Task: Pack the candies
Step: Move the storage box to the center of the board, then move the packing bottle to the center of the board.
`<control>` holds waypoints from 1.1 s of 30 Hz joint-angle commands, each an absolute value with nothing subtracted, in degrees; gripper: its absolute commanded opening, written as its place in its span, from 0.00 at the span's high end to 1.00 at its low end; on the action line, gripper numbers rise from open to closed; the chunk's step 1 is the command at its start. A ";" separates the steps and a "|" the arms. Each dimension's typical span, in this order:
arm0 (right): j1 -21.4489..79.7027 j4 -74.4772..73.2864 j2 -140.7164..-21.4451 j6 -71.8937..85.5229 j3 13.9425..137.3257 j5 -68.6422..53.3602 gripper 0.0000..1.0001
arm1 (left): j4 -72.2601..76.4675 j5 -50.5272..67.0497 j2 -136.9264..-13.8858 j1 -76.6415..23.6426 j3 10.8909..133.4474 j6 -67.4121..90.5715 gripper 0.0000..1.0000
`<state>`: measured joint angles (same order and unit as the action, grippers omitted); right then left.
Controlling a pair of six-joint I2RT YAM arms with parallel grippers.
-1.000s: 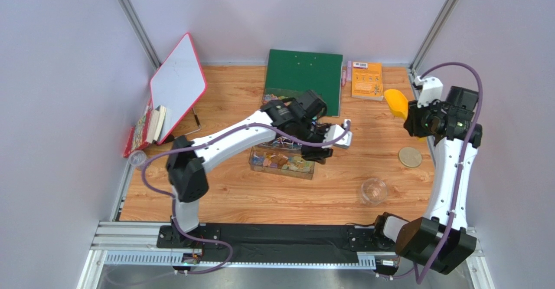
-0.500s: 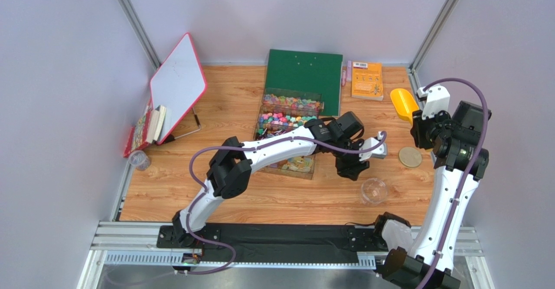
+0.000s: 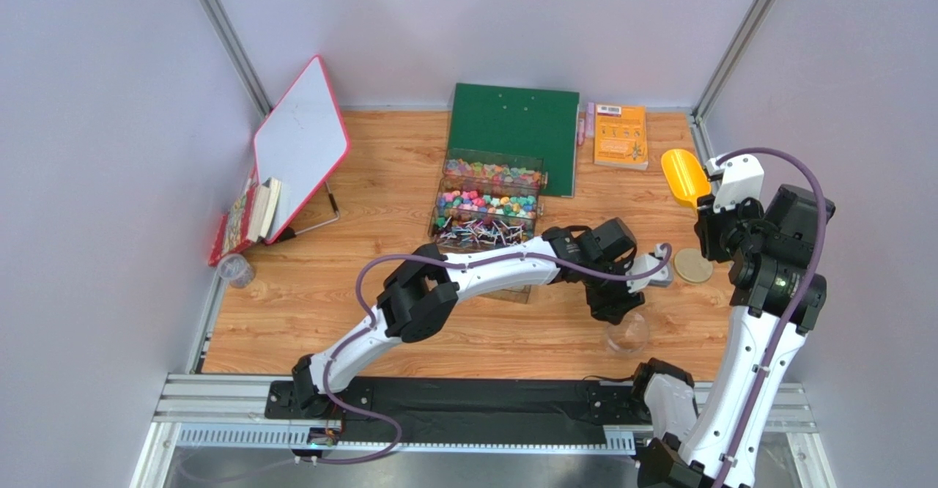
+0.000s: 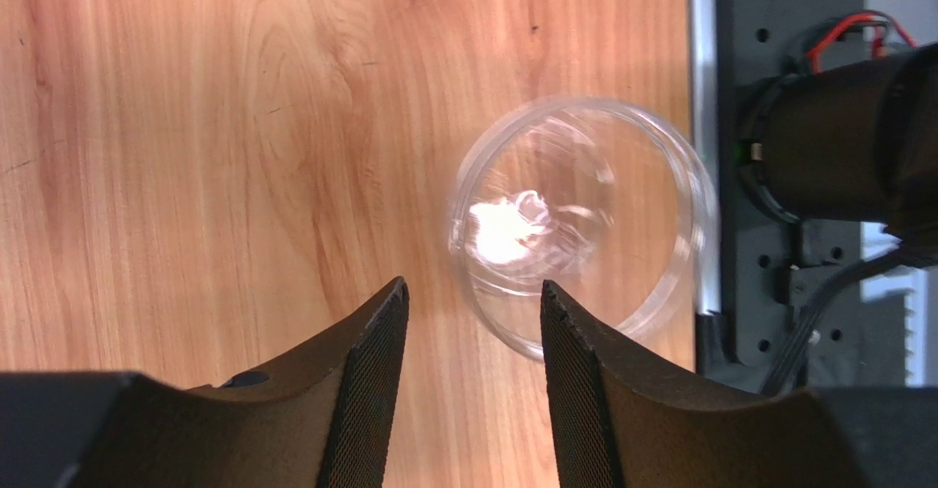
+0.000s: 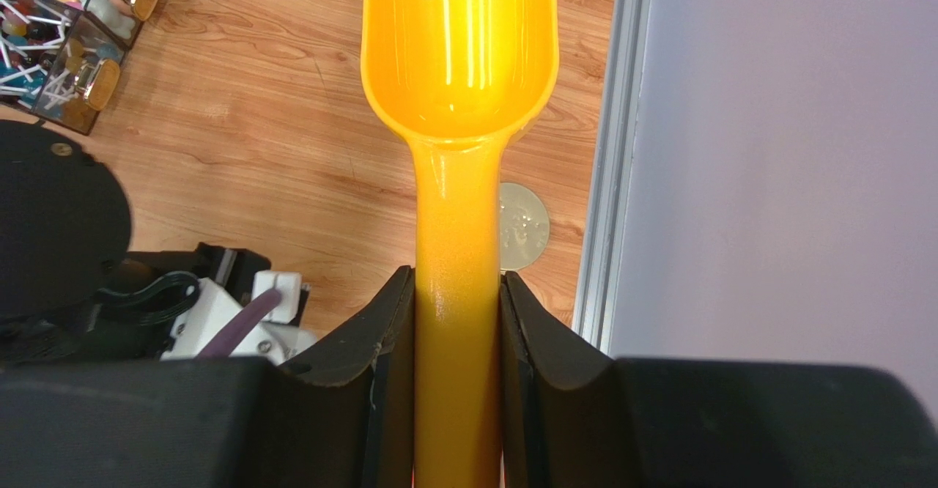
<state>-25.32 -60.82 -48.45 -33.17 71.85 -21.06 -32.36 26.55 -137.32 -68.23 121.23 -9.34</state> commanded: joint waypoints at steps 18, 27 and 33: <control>-25.58 -63.55 -45.79 -30.94 73.39 -21.62 1.00 | -38.31 24.53 -129.76 -68.03 113.93 -15.71 0.97; -25.58 -61.36 -47.28 -30.50 73.48 -25.13 1.00 | -42.54 13.28 -104.08 -67.85 84.05 -27.59 1.00; -25.58 -58.36 -48.25 -28.83 73.21 -26.36 1.00 | -38.60 4.23 -94.75 -67.76 71.90 -27.78 1.00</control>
<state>-25.32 -63.51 -48.16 -31.05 72.36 -24.12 -40.93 11.77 -98.67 -67.85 76.01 -25.41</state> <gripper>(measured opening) 0.280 0.008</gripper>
